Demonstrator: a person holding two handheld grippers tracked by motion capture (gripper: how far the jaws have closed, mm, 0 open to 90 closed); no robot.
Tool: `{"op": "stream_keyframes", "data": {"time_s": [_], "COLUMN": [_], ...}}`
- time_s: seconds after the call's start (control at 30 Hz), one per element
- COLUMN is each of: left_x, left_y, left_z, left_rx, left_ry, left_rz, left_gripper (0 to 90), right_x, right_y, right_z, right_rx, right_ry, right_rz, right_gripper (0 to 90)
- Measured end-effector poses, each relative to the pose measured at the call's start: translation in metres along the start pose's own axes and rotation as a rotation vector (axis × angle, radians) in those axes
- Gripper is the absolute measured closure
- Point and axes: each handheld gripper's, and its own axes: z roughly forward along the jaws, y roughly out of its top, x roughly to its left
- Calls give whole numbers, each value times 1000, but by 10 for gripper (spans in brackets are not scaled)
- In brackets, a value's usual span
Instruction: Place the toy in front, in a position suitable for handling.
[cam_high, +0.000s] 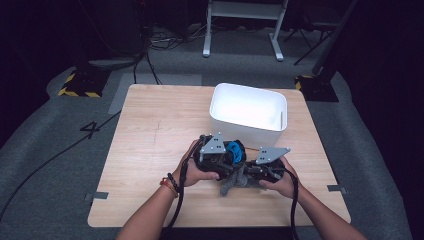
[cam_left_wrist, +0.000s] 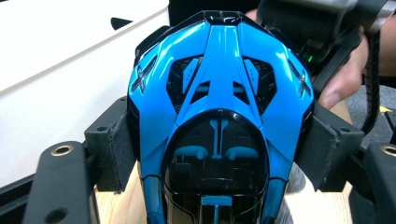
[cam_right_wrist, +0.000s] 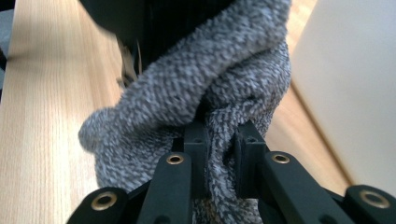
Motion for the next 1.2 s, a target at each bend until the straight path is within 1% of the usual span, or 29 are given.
{"op": "stream_keyframes", "data": {"time_s": [0.03,0.07,0.1,0.13,0.23,0.27,0.33,0.37,0.47,0.5,0.6,0.67,0.7,0.73,0.77,0.8,0.83,0.87,0.9,0.97,1.0,1.07,1.1,1.17,1.2], "left_x": [1,1,2,3,3,3,2,2,1,1,0,-1,-2,-2,-4,-4,-5,-5,-5,-6,-7,-8,-9,-9,-9], "left_y": [0,0,-1,-1,-2,-2,-2,-2,-3,-3,-3,-4,-4,-4,-4,-4,-4,-4,-5,-5,-6,-6,-6,-7,-7], "left_z": [-1,-2,-3,-4,-5,-4,-3,-2,-1,0,2,3,6,6,8,8,11,11,14,15,17,18,18,18,18], "left_rx": [-2,-5,-10,-14,-12,-12,-2,1,4,8,16,20,34,34,49,49,68,68,92,100,121,126,127,124,124], "left_ry": [-1,0,-1,-2,-6,-9,-14,-21,-26,-33,-35,-35,-37,-37,-39,-39,-41,-41,-40,-44,-37,-34,-25,-16,-16], "left_rz": [-2,-7,-10,-14,-14,-12,-4,-3,-3,2,7,8,15,15,22,22,27,27,33,31,48,51,64,78,78], "left_gripper": [242,242,242,242,242,242,242,242,242,242,242,242,241,241,241,241,240,240,239,238,238,238,239,240,241], "right_x": [-2,-2,-5,-7,-11,-11,-13,-14,-14,-15,-16,-16,-15,-15,-12,-11,-9,-9,-5,-4,0,2,3,3,3], "right_y": [-3,-3,-6,-7,-6,-6,-1,5,12,13,15,17,18,18,20,21,21,21,23,23,24,25,24,23,23], "right_z": [1,1,-2,-4,-14,-14,-24,-33,-45,-49,-54,-55,-54,-54,-51,-50,-48,-48,-46,-46,-44,-44,-41,-40,-40], "right_rx": [8,8,5,0,-37,-37,-84,-126,-177,-198,-234,-255,-258,-258,-262,-262,-264,-264,-261,-257,-241,-235,-226,-217,-217], "right_ry": [5,5,0,-5,-19,-19,-37,-61,-93,-98,-101,-85,-75,-75,-58,-51,-40,-40,-34,-31,-35,-35,-37,-40,-40], "right_rz": [15,15,28,32,52,52,59,59,54,57,68,71,67,67,55,49,45,45,29,22,-1,-6,-15,-11,-11], "right_gripper": [788,788,789,789,789,789,790,789,790,790,790,790,790,790,790,790,790,790,791,790,791,791,791,792,792]}}
